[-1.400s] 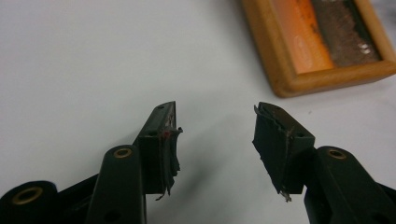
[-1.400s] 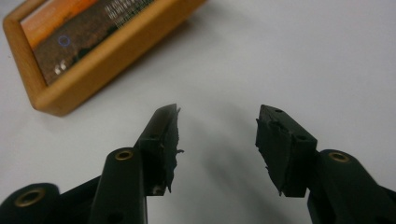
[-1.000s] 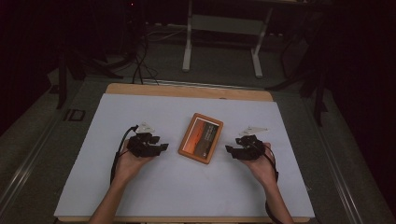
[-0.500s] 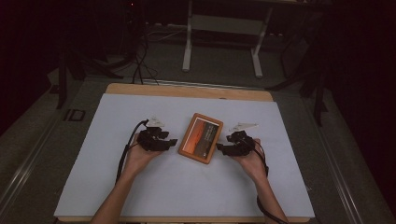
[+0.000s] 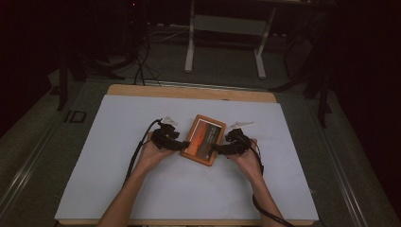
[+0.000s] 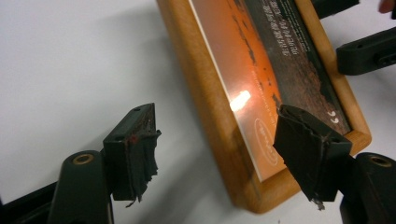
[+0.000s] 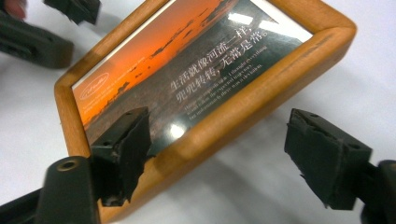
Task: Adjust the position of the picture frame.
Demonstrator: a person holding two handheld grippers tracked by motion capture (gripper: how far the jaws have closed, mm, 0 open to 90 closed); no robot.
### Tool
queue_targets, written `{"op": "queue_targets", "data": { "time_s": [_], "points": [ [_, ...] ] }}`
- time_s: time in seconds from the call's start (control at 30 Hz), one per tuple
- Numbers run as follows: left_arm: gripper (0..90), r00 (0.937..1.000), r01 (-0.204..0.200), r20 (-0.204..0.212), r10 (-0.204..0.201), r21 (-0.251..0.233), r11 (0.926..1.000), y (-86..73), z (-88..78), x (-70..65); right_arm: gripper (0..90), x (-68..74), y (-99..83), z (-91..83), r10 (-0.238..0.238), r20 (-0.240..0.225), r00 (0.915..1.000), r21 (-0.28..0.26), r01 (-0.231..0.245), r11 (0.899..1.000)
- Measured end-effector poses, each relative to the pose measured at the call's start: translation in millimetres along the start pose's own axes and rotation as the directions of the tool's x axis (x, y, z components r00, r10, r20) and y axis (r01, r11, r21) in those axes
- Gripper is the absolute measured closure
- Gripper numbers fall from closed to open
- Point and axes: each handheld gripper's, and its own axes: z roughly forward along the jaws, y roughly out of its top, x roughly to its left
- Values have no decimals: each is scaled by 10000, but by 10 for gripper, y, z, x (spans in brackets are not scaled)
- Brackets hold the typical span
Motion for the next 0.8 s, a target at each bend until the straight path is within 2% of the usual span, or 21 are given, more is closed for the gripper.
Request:
{"op": "queue_targets", "data": {
  "time_s": [0.27, 0.5, 0.67, 0.8],
  "points": [
    [279, 9990, 254, 362, -263, 244, 9994, 83, 184, 44, 151, -12, 43, 116, 480, -231, 9986, 214, -475, 9986],
    [291, 9944, 628, 835, -652, 301, 9976, 116, 278, 91, 148, -37, 41, 221, 984, -503, 9939, 458, -961, 9943],
    [305, 9918, 542, 1133, -583, 384, 9978, 131, 309, 78, 168, -24, 32, 269, 1175, -918, 9888, 609, -1122, 9918],
    [294, 9913, 437, 1216, -497, 520, 9977, 150, 337, 51, 180, -29, 13, 289, 1399, -1222, 9826, 699, -1321, 9888]
  ]
}}
